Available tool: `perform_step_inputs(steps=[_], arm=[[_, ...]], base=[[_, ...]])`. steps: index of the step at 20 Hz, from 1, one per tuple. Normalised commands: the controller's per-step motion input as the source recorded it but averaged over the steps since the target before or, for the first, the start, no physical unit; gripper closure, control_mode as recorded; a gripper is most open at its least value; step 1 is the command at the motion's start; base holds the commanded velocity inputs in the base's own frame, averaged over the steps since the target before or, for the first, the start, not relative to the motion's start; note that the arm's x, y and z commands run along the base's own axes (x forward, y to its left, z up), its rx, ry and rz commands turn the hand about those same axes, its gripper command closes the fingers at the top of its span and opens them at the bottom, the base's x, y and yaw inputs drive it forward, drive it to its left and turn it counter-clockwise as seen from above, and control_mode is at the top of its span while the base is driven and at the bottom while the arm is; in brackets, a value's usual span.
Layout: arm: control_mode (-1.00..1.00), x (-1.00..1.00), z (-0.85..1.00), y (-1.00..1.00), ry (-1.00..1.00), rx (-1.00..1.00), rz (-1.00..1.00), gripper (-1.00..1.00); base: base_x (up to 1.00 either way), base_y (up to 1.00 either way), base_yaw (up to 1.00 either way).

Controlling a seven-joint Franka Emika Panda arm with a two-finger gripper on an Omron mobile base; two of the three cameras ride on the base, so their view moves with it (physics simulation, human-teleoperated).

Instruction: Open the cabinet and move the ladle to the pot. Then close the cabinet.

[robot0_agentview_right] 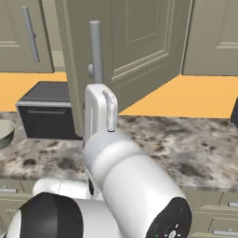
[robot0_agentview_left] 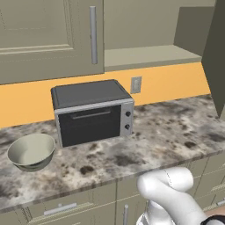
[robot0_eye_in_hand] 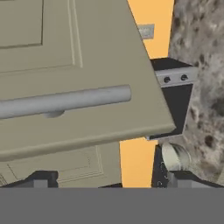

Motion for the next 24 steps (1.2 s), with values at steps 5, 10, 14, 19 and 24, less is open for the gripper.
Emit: perform_step_inputs(steps=[5,10,14,19,24], arm=[[-1.0,0.93,-0.08,-0.17,0.0,0.26,0.14,-1.0],[-1.0,0.76,-0.14,-0.06,-0.02,0.21,0.15,-1.0],[-1.0,0.6,-0.15,-0.01,-0.05,0.19,0.16,-1.0],[-1.0,0.46,-0.03,0.0,-0.03,0.19,0.17,-1.0],[-1.0,0.19,0.05,0.0,-0.04,0.19,0.16,-1.0]], base=[[0.0,0.0,0.0],[0.0,0.0,0.0],[0.0,0.0,0.0],[0.0,0.0,0.0],[0.0,0.0,0.0]])
